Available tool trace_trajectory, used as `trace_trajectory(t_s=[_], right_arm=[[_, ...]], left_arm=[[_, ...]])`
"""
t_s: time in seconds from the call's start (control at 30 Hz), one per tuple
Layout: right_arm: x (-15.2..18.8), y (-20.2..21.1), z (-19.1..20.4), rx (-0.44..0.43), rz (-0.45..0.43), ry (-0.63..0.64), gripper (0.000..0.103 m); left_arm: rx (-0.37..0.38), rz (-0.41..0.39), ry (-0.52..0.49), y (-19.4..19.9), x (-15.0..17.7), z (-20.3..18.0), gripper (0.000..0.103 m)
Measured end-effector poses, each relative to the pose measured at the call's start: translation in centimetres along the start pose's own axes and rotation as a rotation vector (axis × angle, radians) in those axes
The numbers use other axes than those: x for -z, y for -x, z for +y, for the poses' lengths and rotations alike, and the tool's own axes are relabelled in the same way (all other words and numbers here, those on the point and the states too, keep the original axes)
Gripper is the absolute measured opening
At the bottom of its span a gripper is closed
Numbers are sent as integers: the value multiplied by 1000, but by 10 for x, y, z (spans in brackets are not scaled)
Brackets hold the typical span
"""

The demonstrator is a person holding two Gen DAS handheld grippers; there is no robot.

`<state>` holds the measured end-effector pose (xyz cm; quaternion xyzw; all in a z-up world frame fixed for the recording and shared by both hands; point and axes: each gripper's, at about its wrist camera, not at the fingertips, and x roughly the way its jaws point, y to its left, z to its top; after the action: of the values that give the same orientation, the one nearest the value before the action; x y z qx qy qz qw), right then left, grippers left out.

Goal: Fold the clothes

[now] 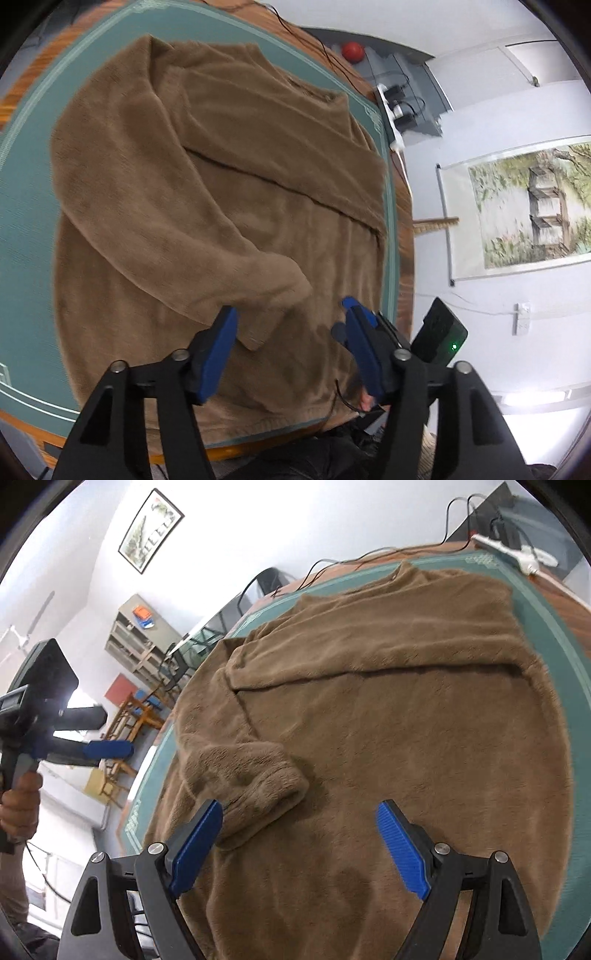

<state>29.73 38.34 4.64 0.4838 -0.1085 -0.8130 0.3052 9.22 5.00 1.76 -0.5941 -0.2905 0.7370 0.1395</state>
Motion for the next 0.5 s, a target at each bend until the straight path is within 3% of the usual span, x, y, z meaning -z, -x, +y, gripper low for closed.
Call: trace_trajectory(t_s=[0.17, 0.33, 0.5], right_arm=[[-3, -11, 6, -22, 34, -5, 87], [-7, -39, 16, 43, 86, -11, 83], [-11, -66, 26, 109, 139, -17, 53]], left_arm=[[-23, -40, 20, 18, -23, 29, 73], [-62, -77, -8, 23, -60, 50, 77], [-132, -77, -62, 11, -107, 79, 78]])
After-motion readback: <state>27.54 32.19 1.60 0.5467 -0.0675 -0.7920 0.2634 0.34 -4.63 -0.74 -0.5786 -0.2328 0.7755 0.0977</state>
